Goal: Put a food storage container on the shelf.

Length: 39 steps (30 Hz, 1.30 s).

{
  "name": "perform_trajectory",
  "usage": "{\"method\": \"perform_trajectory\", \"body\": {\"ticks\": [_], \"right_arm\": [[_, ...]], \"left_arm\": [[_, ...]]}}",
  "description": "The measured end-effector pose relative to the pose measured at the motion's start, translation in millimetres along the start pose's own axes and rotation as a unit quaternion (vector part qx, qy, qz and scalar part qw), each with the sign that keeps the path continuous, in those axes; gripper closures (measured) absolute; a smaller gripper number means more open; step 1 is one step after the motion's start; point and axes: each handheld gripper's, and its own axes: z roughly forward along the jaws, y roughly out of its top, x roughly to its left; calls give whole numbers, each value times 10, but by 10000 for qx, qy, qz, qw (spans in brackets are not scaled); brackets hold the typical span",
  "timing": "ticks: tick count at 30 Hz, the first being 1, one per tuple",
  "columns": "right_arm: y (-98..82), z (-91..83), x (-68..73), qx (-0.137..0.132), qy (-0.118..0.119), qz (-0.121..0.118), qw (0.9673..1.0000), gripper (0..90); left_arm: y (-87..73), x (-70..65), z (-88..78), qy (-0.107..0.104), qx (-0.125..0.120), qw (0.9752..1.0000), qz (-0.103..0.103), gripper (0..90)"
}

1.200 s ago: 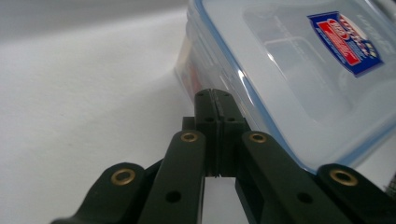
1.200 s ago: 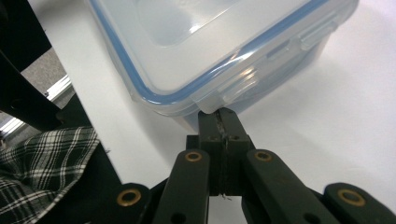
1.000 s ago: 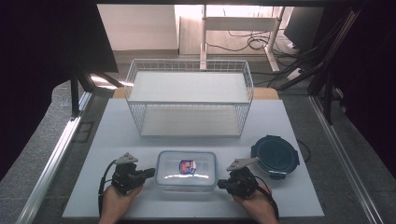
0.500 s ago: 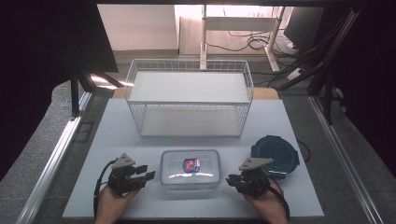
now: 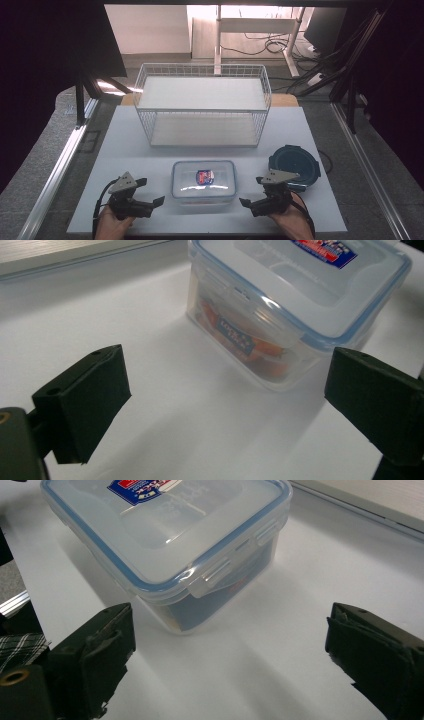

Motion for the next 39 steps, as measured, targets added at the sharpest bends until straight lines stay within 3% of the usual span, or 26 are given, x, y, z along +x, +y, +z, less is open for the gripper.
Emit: {"method": "perform_trajectory", "body": {"ticks": [7,11,17,18,21,26,28,31,33,34,35,36,39], "right_arm": [[16,19,-11,-85,31,46,9999,36],[59,44,-1,-130,34,44,9999,30],[138,107,10,15,103,171,9998,7],[173,157,9,112,147,281,9994,7],[225,231,7,201,288,311,9989,9],[339,380,-40,372,482,581,9964,29],[368,438,-82,397,516,638,9958,27],[379,549,-176,445,889,1019,9898,17],[363,615,-218,511,1194,1266,9834,16],[353,643,-231,549,1333,1383,9798,17],[342,669,-241,595,1476,1455,9765,25],[332,691,-236,612,1563,1552,9735,19],[339,647,-243,635,1540,1673,9717,110]], "left_arm": [[26,-32,46,-16,5,9999,150,39],[78,-30,71,-123,74,9999,63,42],[200,-20,136,-392,172,9991,-52,33],[245,-15,182,-580,191,9981,-50,30],[319,-28,299,-660,419,9969,15,25],[434,-7,480,-870,620,9942,-106,26],[471,25,559,-1071,690,9916,-218,25],[493,63,687,-1531,979,9825,-405,4],[490,87,705,-1582,981,9812,-501,0],[485,96,706,-1653,1036,9792,-560,0],[485,96,706,-1653,1036,9792,-560,0],[470,98,696,-1708,1106,9766,-693,6],[461,119,621,-1769,1161,9738,-828,75]]}}
